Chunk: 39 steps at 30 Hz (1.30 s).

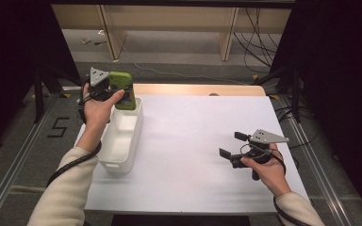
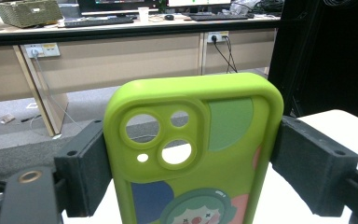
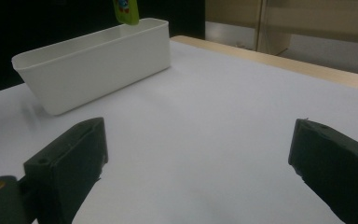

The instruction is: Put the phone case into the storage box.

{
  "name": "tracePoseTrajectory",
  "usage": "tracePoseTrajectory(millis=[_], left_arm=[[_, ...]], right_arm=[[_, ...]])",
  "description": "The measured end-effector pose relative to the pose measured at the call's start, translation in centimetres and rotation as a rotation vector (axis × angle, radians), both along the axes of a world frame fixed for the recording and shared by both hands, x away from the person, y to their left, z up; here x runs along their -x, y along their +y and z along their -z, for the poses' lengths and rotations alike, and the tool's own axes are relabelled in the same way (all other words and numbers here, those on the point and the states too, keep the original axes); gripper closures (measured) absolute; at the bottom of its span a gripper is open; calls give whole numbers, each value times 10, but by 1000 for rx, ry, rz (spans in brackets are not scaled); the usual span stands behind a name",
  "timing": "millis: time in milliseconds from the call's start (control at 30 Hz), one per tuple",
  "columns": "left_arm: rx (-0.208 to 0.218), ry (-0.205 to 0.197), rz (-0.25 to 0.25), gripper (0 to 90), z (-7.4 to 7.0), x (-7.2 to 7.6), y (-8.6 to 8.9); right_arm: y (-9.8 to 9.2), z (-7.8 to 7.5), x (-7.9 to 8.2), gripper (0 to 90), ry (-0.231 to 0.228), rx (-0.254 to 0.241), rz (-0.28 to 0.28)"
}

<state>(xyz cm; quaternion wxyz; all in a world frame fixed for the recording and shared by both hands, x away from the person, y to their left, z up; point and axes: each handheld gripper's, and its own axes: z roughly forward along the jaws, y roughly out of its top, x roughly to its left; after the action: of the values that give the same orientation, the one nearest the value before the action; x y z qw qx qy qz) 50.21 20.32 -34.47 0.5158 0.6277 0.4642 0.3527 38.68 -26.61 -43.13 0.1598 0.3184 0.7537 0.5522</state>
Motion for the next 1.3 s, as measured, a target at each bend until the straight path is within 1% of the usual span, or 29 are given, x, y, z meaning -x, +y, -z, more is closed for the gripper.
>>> tracePoseTrajectory(millis=[567,1300], left_arm=[[-6,8,-2,169,2,-5,0],[-4,13,0,170,3,-10,-1]], right_arm=[[0,0,0,55,2,0,1],[0,1,0,55,3,-1,-1]])
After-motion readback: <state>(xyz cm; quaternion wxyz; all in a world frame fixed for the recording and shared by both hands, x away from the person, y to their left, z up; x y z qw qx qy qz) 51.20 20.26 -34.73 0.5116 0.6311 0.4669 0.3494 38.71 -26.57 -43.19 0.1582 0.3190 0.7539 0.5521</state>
